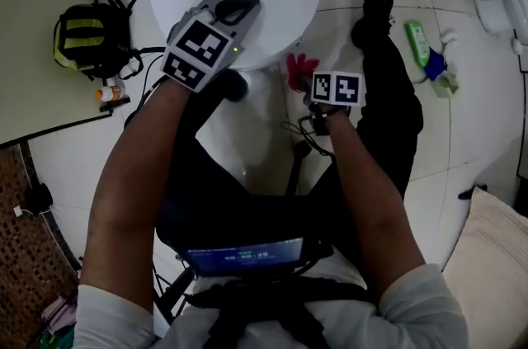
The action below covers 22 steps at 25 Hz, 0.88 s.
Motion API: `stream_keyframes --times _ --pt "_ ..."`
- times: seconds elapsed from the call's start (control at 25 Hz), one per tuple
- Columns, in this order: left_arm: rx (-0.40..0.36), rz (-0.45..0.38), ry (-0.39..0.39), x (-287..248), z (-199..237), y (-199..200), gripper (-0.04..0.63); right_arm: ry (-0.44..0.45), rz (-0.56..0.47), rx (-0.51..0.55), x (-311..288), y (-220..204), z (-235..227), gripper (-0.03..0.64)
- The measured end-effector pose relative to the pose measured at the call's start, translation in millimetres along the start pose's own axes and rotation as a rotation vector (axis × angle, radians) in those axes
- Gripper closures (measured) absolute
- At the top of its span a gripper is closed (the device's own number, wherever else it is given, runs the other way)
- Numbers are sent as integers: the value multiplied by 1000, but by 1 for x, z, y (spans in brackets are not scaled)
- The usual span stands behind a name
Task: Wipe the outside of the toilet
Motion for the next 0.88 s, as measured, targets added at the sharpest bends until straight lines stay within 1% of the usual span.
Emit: stream_keyframes --times 0.08,0.12,0.24,0.28,0.36,0.52,0.6,0.68,0.76,0.84,0.88 --pt "2 -10 -8 8 -1 -4 604 12 -59 0 13 -1 14 477" --pt "-13 -8 -13 11 -3 -6 604 20 -90 8 20 0 21 478" --pt "-122 17 -18 15 -12 -13 601 50 -175 51 44 10 43 479" --pt "-145 24 -18 16 -14 -16 604 60 -195 74 52 14 49 479" --pt "-136 19 -22 18 -13 -18 603 70 -222 107 66 20 58 477" --pt "-129 29 -28 19 -13 -23 603 87 -295 105 86 39 64 477" --pt "-128 24 -18 18 -11 -21 603 99 -330 108 92 50 59 479" --pt "-121 21 -6 18 -9 -19 604 102 -357 69 96 57 47 479" --pt "-109 28 2 19 -8 -21 604 97 -395 -9 101 66 35 479" --pt "-101 31 12 19 -7 -20 604 88 -439 -61 111 86 24 479" --pt "-98 30 14 18 -6 -20 604 83 -455 -69 116 99 21 479"
Point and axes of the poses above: the fingertips, and each gripper's own axes: x backward along the fingers, z to its left, y out of its top, the point moved 3 cm from there along x, backward along the fingers, and after that the axes turned 7 degrees about x, right-handed, at the moved point
